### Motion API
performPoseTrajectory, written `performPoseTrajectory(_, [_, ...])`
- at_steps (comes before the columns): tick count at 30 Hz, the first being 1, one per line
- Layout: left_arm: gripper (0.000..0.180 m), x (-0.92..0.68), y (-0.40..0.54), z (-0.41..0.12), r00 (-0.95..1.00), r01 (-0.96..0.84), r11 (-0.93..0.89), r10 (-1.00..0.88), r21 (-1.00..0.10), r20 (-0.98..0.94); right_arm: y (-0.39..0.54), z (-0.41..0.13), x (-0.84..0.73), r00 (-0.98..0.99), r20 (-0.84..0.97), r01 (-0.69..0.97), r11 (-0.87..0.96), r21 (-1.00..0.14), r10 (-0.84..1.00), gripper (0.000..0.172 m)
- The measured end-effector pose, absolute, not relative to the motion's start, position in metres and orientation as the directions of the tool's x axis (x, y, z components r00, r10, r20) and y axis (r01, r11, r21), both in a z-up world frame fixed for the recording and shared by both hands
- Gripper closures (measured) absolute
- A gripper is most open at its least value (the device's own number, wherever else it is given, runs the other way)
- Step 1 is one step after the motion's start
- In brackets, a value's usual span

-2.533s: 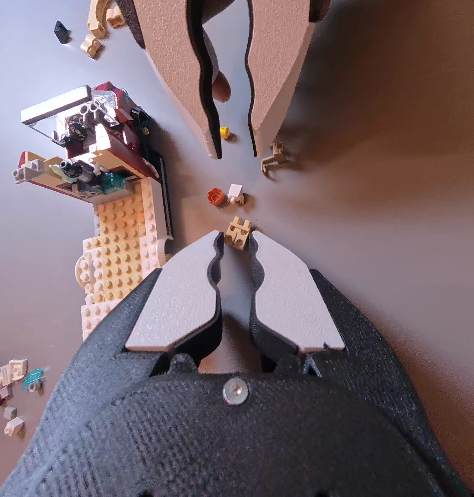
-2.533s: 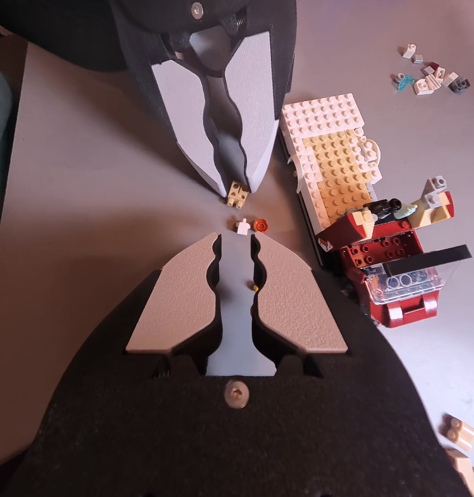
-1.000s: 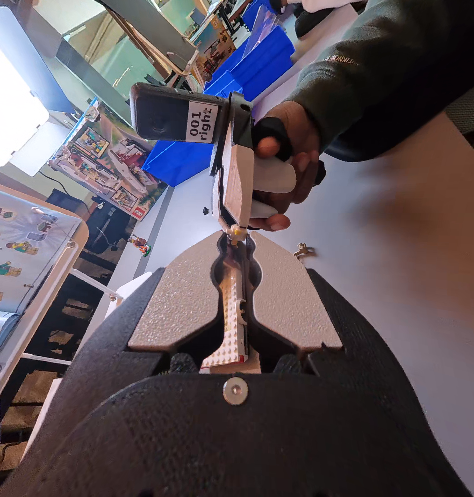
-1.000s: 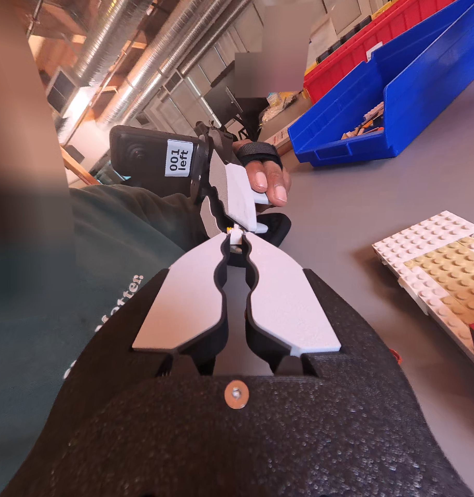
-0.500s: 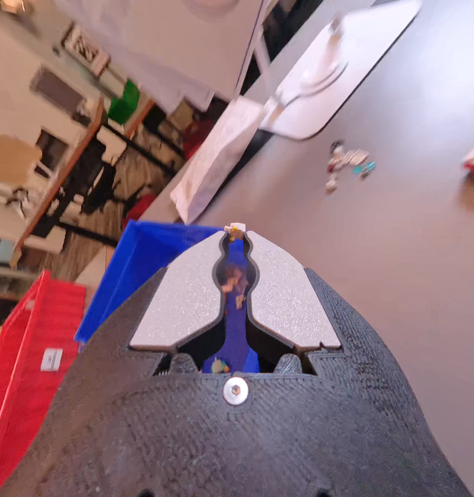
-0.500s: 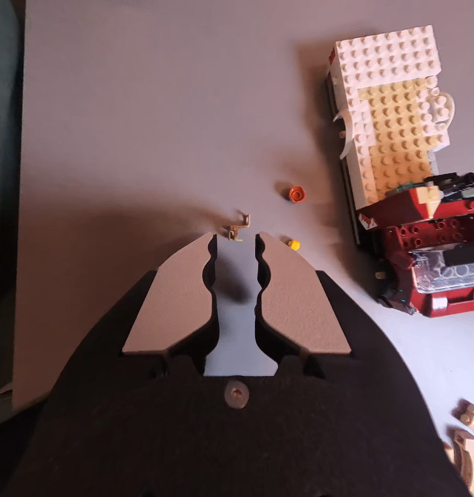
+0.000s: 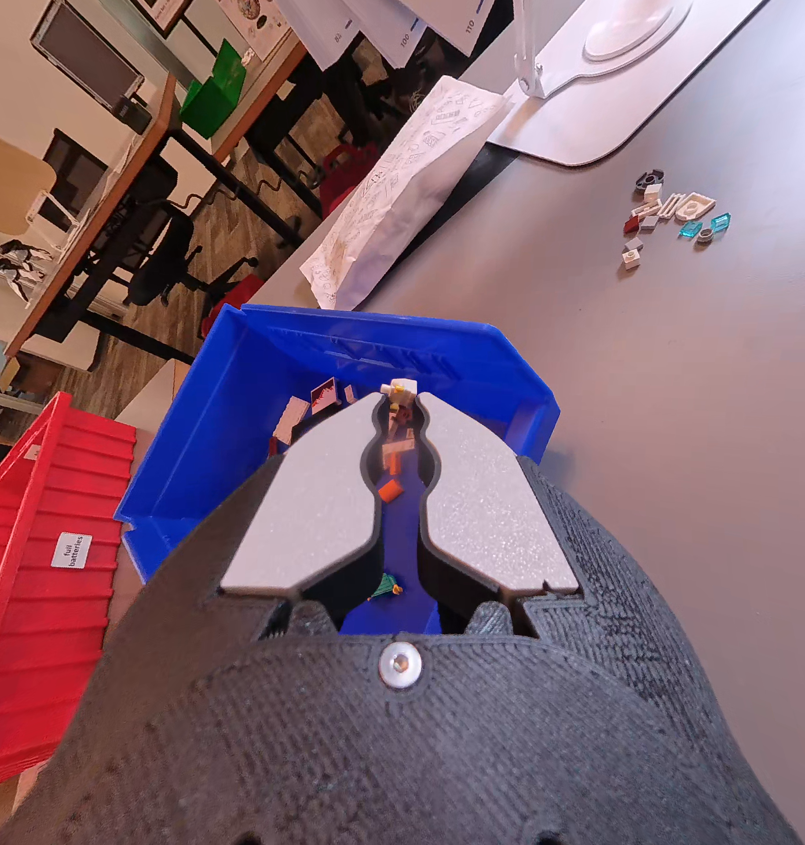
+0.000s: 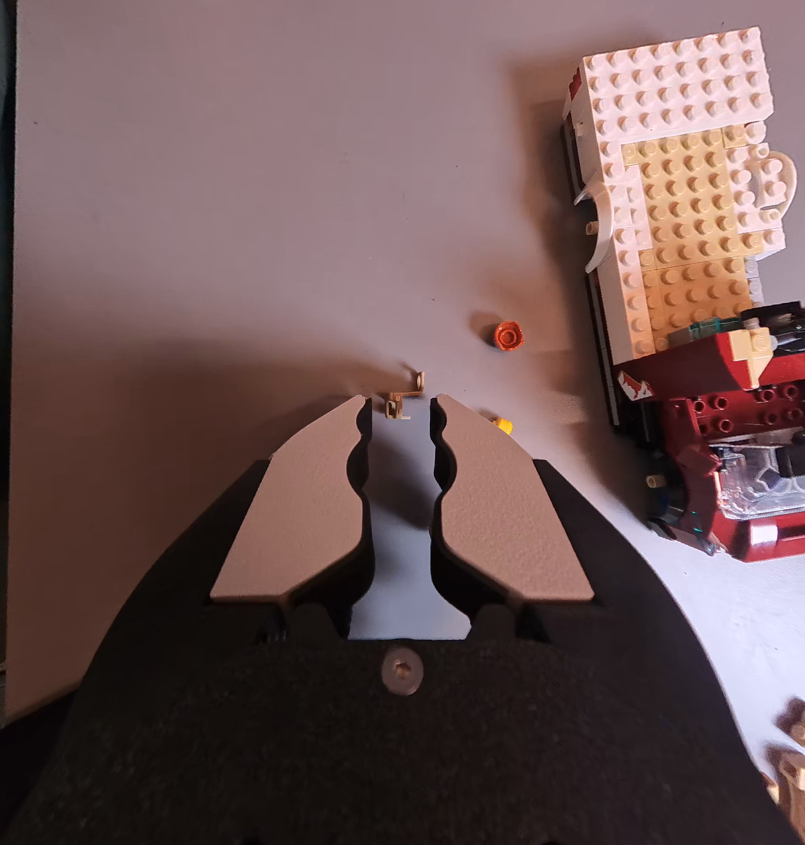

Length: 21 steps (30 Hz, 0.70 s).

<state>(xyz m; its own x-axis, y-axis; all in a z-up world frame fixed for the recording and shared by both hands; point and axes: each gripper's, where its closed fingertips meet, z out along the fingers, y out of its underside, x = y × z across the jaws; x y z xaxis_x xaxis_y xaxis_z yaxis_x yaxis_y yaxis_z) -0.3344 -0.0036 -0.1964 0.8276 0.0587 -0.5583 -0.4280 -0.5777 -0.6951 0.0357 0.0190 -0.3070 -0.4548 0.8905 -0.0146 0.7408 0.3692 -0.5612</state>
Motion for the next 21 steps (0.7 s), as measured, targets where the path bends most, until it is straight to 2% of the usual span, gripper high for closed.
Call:
performPoseTrajectory(6, [0.171, -0.315, 0.002, -0.193, 0.845, -0.459, -0.519, -0.003, -0.721, -0.535, 0.019, -0.307, 0.035, -0.452, -0.02, 0.741, 0.363, -0.564, 0.892, 0.148])
performPoseTrajectory(10, [0.171, -0.222, 0.017, -0.202, 0.827, -0.549, -0.323, -0.343, -0.771, -0.445, 0.019, -0.308, 0.035, -0.45, -0.025, 0.743, 0.358, -0.566, 0.893, 0.148])
performPoseTrajectory(14, [0.17, -0.174, 0.025, -0.258, 0.682, -0.708, -0.35, -0.563, -0.613, -0.467, 0.019, -0.309, 0.036, -0.449, -0.028, 0.746, 0.357, -0.562, 0.893, 0.148])
performPoseTrajectory(21, [0.17, -0.158, 0.036, -0.297, 0.639, -0.745, -0.387, -0.647, -0.544, -0.416, 0.02, -0.309, 0.038, -0.445, -0.03, 0.744, 0.351, -0.569, 0.895, 0.148])
